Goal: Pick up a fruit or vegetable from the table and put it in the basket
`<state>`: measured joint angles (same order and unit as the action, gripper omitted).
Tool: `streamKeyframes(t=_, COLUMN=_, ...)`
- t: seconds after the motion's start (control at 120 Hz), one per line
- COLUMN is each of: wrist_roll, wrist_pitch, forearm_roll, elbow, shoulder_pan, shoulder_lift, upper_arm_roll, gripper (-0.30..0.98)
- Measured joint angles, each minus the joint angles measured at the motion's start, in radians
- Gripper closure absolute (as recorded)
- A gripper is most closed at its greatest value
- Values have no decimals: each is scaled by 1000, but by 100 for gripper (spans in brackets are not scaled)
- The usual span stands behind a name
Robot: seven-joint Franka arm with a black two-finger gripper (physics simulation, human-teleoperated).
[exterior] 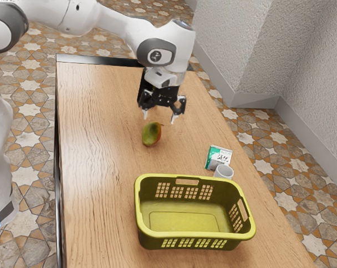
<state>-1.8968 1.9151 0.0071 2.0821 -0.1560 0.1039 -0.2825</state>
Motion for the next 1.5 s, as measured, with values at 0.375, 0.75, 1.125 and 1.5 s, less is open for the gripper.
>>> streamKeyframes(t=0.375, wrist_roll=-7, wrist_pitch=26, forearm_roll=-1, elbow=38, shoulder_pan=-6, shoulder_lift=-35, upper_arm_roll=-9, gripper=1)
streamKeyframes(t=0.75, wrist_roll=-10, wrist_pitch=30, forearm_roll=-2, elbow=56, shoulder_pan=-15, shoulder_lift=-36, upper_arm_roll=-9, gripper=5)
streamKeyframes(t=1.125, wrist_roll=-8, wrist_pitch=33, forearm_roll=-10, elbow=55, shoulder_pan=-5, shoulder_lift=-47, upper_arm_roll=-9, gripper=18)
streamKeyframes(t=1.5, wrist_roll=-8, wrist_pitch=36, forearm_roll=-17, elbow=55, shoulder_pan=2, shoulder_lift=-59, upper_arm_roll=-10, gripper=22)
